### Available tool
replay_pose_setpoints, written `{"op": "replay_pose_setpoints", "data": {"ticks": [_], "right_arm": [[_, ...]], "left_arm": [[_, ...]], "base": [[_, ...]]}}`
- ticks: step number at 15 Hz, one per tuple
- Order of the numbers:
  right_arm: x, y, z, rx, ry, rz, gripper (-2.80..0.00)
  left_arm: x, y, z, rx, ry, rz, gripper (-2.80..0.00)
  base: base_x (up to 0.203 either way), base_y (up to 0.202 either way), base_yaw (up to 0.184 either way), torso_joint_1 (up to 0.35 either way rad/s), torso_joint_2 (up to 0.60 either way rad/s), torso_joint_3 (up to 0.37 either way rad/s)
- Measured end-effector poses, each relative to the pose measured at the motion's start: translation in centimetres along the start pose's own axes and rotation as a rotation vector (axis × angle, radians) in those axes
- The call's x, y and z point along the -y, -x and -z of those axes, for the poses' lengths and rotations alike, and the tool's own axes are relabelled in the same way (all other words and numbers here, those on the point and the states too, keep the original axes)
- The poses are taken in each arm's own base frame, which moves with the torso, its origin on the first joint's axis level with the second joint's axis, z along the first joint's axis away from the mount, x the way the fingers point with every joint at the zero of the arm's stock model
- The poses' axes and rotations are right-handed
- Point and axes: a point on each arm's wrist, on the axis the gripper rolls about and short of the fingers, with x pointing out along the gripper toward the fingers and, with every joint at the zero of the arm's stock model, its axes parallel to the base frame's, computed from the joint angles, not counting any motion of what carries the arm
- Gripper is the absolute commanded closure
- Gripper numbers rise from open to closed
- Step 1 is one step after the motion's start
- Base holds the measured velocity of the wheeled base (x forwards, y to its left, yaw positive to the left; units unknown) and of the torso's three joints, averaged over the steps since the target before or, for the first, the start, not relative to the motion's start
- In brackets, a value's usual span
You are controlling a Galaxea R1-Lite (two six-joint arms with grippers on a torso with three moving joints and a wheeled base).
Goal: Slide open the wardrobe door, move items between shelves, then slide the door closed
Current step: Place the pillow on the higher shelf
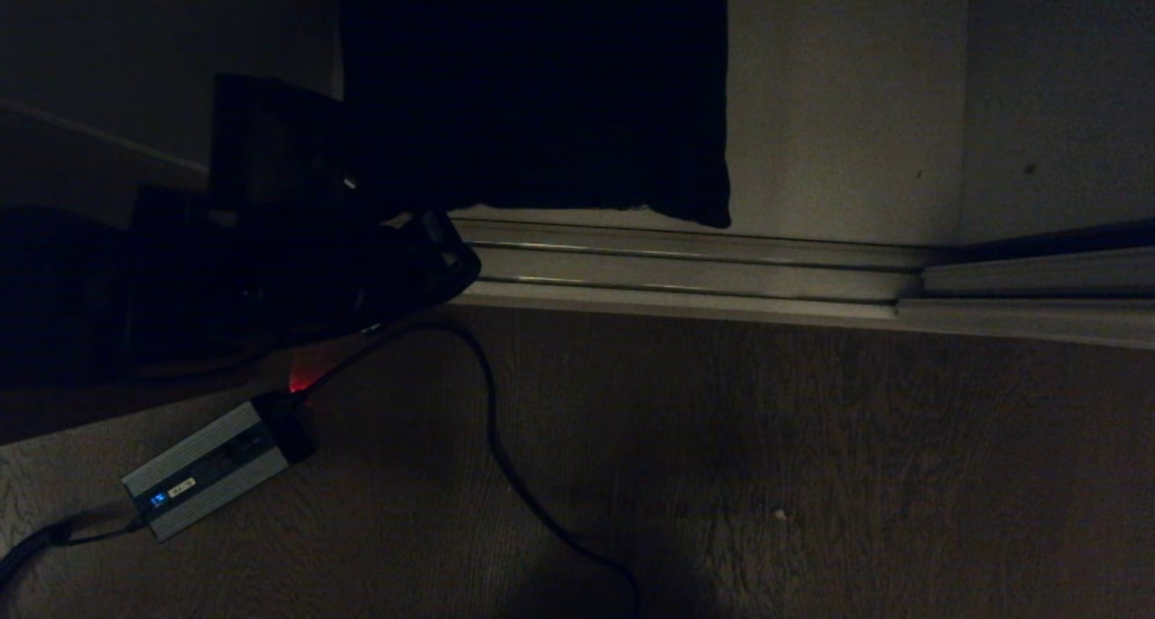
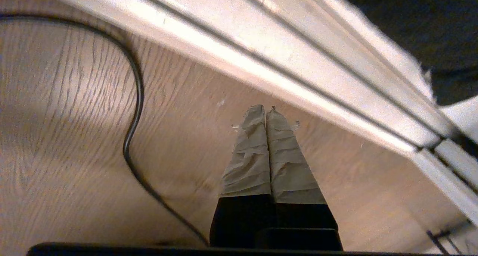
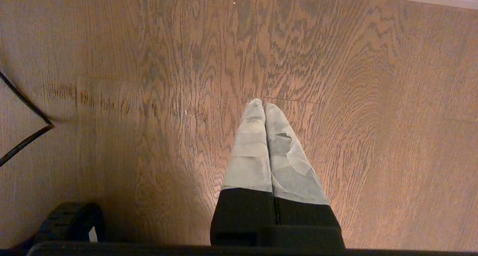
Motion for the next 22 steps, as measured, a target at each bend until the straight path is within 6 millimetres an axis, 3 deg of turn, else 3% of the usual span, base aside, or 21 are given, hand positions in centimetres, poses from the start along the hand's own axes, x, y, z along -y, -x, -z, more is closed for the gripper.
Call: {"op": "replay_pose_setpoints", "data": {"ticks": [6, 12, 22], "right_arm": [[0.0, 0.0, 0.0, 0.0, 0.0, 0.0, 0.0], [0.0, 0.0, 0.0, 0.0, 0.0, -0.001, 0.0], [0.0, 0.0, 0.0, 0.0, 0.0, 0.0, 0.0]], "left_arm": [[0.5, -1.4, -0.5, 0.047, 0.003, -0.024, -2.8], [0.9, -3.4, -1.2, 0.227, -0.024, -0.083, -2.8], [3.1, -7.2, -3.0, 0.258, 0.077, 0.024, -2.8]], "base": [[0.0, 0.0, 0.0, 0.0, 0.0, 0.0], [0.0, 0.0, 0.0, 0.0, 0.0, 0.0], [0.0, 0.0, 0.0, 0.0, 0.0, 0.0]]}}
